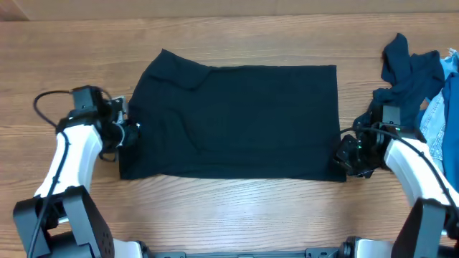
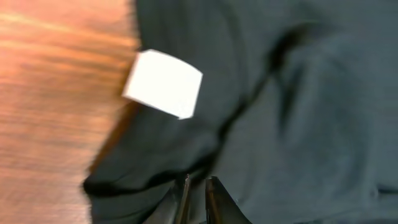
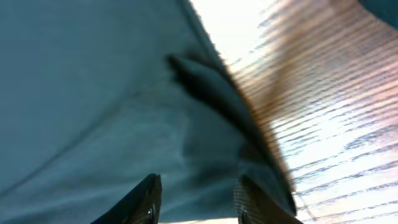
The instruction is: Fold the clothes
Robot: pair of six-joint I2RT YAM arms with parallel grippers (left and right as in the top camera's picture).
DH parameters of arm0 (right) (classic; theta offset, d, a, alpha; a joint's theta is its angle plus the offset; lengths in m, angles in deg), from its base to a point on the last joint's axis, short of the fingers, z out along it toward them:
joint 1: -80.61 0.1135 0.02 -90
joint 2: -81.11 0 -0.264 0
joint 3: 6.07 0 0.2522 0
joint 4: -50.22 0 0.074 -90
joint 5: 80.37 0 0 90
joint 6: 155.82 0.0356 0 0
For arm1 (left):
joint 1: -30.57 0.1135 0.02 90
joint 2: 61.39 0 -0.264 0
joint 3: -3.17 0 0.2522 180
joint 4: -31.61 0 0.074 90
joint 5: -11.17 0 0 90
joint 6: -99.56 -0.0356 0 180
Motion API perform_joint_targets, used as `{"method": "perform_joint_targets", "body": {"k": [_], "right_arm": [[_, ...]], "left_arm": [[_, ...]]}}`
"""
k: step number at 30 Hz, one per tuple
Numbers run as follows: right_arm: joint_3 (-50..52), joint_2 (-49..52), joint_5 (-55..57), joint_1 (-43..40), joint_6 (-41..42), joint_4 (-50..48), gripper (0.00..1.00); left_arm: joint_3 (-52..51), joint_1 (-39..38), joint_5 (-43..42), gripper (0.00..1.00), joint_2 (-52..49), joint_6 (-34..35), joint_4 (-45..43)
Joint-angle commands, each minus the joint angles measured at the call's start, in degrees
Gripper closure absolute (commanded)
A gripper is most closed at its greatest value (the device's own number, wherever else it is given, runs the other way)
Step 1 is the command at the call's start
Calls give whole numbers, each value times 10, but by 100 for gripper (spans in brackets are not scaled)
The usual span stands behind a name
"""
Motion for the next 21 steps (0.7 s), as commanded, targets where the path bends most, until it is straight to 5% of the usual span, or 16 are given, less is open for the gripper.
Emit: {"method": "perform_joint_targets", "body": {"k": [1,4,10,15,21], "right_arm": [[-2,-50,-23,20,-27,2,57],[-2,-73,-22,73,-14,5,58],[-2,-73,-19,98,-10,31,63],[10,-64,-10,98,3,41,62],[15,9,-4,98,28,8,62]], "left_arm": [[13,-68,-15,87,-4,-80,1],[10,-123,34,95,-31,-103,-17],[10,-127,-6,96,-146,-98,-120],[10,-127,-6,96,-204,-16,-211],[10,-124,26,96,-208,-6,-207]]}}
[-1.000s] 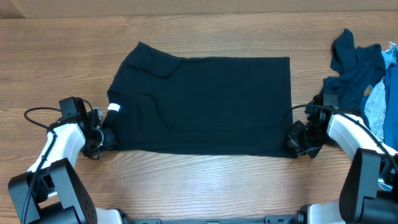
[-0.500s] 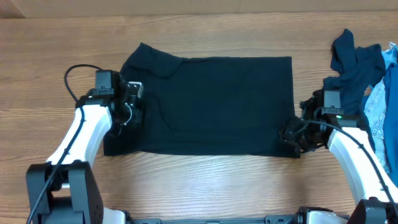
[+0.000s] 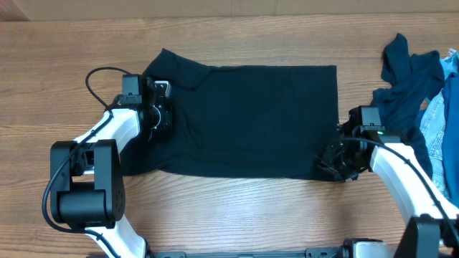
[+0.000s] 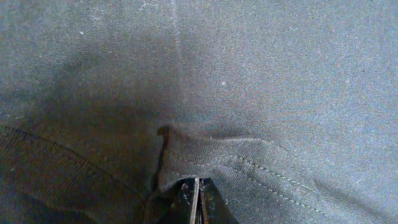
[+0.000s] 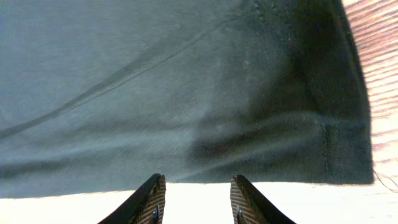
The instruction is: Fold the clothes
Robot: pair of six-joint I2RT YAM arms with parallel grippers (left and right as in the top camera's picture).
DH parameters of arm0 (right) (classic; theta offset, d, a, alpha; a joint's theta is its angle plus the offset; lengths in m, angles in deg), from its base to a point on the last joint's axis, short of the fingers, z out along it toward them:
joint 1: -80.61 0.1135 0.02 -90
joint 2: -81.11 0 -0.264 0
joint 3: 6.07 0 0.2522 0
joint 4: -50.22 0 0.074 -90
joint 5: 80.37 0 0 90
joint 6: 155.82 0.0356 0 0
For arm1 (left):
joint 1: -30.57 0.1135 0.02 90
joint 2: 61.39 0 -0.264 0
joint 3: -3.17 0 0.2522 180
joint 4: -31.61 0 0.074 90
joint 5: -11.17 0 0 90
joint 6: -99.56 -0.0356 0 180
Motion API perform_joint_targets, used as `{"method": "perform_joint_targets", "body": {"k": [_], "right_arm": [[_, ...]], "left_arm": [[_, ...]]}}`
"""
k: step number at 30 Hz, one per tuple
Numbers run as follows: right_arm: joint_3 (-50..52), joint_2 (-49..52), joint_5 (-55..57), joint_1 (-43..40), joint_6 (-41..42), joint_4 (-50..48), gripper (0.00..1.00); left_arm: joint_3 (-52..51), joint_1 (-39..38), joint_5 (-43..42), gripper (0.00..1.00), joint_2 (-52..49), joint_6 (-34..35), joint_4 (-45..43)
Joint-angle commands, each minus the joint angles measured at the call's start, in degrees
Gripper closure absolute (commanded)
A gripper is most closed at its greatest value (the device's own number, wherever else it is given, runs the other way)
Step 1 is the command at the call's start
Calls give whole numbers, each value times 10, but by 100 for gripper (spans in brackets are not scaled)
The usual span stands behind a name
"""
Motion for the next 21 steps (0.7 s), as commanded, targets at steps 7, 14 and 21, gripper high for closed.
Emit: {"method": "perform_joint_targets", "body": {"k": [7,14,21], "right_arm": [[4,104,116,3,81,-18,63],[-6,95,146,3,113,26,68],[-63,-10,52,3,-10,20,60]], "left_arm": [[-15,19,85,96,-43,16,59],[-15,27,90,96,-43,16,60],[42,27,81,91,-23,16,141]]}}
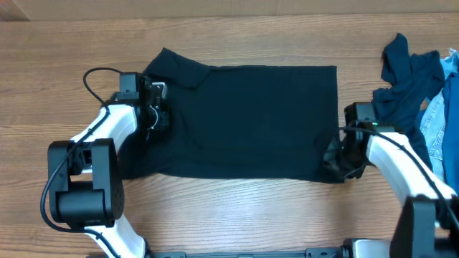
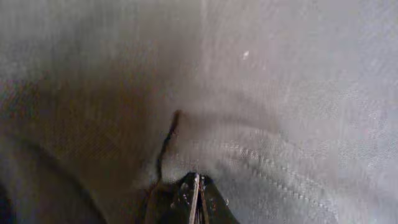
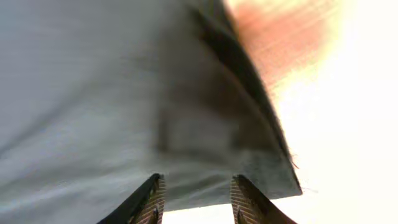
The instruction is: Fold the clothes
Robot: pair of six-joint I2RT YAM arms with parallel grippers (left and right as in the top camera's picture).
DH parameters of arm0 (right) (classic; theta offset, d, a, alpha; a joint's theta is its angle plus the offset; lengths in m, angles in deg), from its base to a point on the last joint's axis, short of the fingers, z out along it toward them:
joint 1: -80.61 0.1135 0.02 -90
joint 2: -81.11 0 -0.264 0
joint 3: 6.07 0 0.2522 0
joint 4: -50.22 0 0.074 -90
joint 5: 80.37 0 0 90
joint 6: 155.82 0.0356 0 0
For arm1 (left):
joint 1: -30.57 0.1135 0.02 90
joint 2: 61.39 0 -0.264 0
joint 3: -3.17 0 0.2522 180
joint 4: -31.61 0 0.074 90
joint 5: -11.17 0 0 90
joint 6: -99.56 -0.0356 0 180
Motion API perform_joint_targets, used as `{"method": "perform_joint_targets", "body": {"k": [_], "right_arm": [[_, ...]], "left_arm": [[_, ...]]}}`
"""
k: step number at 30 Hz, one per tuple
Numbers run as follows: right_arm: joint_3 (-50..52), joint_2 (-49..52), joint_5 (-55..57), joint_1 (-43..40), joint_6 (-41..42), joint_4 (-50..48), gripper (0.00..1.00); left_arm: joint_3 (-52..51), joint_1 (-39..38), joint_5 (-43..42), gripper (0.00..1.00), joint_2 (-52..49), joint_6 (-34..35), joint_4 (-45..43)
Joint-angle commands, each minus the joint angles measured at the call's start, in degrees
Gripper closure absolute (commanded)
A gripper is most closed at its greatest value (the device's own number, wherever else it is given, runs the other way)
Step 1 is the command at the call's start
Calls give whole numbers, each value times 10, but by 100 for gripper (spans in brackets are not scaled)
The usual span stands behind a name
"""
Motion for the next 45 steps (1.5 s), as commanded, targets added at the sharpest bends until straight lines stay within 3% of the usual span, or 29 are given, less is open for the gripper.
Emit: {"method": "perform_joint_targets", "body": {"k": [1,4,5,7,8,9,11,12,15,18,24,30,35,40,45], "right_arm": [[-32,-59,-48,0,-65,-7,57],[-47,-99,-52,0,-80,-14,47],[-56,-113,-57,0,-80,-14,37],[-73,-121,-75,0,-85,-13,23],[-87,-120,-97,0,-94,-9,16],[-108,-116,-107,0,-94,11,14],[-139,-108,-107,0,-95,36,14],[-165,-102,-107,0,-98,45,12],[-219,-86,-107,-7,-93,52,8],[-299,-31,-107,-16,-90,100,9],[-473,117,-107,-19,-92,156,7],[-597,272,-112,-38,-109,136,4],[-605,337,-136,-77,-132,41,4],[-605,396,-171,-95,-147,-76,4],[-605,448,-197,-94,-155,-100,9]], "left_arm": [[35,13,50,88,-6,7,86],[92,13,37,78,56,7,160],[109,12,37,69,87,7,181],[122,12,36,42,128,7,192],[125,12,21,18,158,7,192],[129,12,-11,0,181,2,189],[139,12,-30,2,195,-2,182],[148,12,-42,20,197,5,169],[157,5,-55,24,189,85,125],[177,-16,-63,27,167,103,117],[271,-55,-4,28,119,68,184],[393,-65,6,27,13,57,238],[393,-92,9,28,-66,54,252],[393,-101,41,26,-83,54,269],[390,-101,65,24,-85,53,266]]}}
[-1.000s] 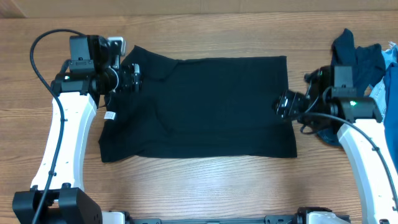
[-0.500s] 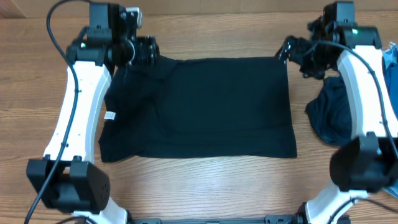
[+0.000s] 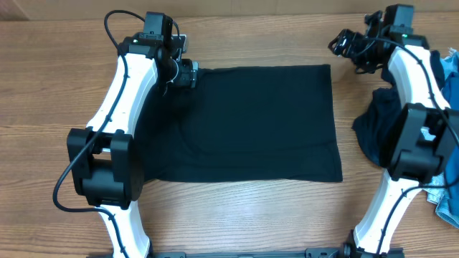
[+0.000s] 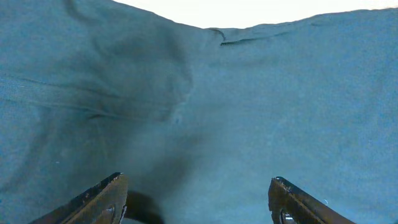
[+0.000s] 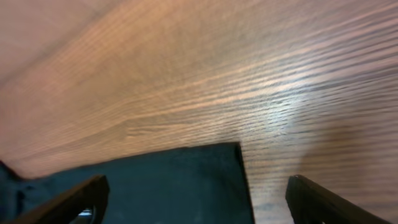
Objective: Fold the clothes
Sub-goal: 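Move both grippers to the shirt's top left and top right corners, then grasp the top left and top right corners with both grippers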
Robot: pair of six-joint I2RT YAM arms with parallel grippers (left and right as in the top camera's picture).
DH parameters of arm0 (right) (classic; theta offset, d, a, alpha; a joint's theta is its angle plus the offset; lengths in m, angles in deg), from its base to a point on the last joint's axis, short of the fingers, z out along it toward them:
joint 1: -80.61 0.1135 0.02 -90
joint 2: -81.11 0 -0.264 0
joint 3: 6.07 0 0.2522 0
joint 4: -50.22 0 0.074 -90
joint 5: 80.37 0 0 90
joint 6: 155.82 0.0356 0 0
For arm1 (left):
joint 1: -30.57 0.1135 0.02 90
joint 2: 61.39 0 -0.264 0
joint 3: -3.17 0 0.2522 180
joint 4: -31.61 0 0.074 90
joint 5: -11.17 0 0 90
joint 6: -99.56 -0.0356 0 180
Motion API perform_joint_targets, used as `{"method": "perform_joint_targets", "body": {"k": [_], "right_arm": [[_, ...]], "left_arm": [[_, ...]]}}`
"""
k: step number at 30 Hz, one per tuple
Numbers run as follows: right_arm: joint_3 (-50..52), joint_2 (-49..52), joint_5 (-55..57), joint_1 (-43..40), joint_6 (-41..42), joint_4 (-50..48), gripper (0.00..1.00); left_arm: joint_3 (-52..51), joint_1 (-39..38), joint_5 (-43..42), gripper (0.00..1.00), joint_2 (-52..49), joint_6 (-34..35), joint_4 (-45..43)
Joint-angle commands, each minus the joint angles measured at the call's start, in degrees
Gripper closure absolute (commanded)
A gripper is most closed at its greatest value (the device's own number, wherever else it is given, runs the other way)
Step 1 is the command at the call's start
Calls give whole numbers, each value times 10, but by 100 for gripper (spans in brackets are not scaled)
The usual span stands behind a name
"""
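A black garment (image 3: 244, 122) lies spread flat on the wooden table (image 3: 57, 86). My left gripper (image 3: 185, 72) is at its far left corner, and in the left wrist view the left gripper (image 4: 196, 200) stands wide open just over the cloth (image 4: 249, 93), holding nothing. My right gripper (image 3: 346, 44) is beyond the far right corner. In the right wrist view the right gripper (image 5: 199, 204) is wide open above that corner (image 5: 230, 155) and bare wood.
A heap of other clothes lies at the right edge: a dark blue piece (image 3: 376, 125) under my right arm and light blue denim (image 3: 446, 192) nearer the front. Both arms reach across the table's sides to its far edge.
The left gripper was shut on cloth at the garment's left side and is now open at the far left corner. The right gripper left the near right corner, which now lies flat, and is open at the far right.
First the grippers were at the garment's left edge and near right corner. Then the left one was shut on a pinch of cloth further in, and the right stayed at its bunched corner. Now both are open at the far edge and the garment lies flat and narrower.
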Motion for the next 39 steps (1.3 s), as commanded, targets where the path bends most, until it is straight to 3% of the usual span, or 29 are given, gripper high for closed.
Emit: {"method": "perform_joint_targets", "body": {"k": [1,6,12,17,20,31,33,37,39], "right_arm": [[-14,27,-34,3,-11,6,9],[-15,15,-34,0,-8,44,9],[-15,13,-34,-4,-8,65,8],[-15,13,-34,-4,-8,68,8],[-15,13,-34,-4,-8,75,8],[-15,13,-33,-4,-8,75,8],[-15,13,-34,-4,-8,75,8],[-15,13,-34,-4,-8,75,9],[-15,13,-33,-4,-9,74,9]], "left_arm": [[4,0,30,23,0,-22,-9],[4,-1,41,23,-47,-67,-22],[4,-2,33,25,-82,-20,-90],[4,-20,55,26,-123,-109,-120],[4,-29,63,35,-142,-142,-124],[5,-34,148,57,-139,-155,-143],[8,-34,148,66,-138,-155,-144],[9,-35,149,95,-138,-154,-139],[15,-34,149,96,-134,-150,-129]]}}
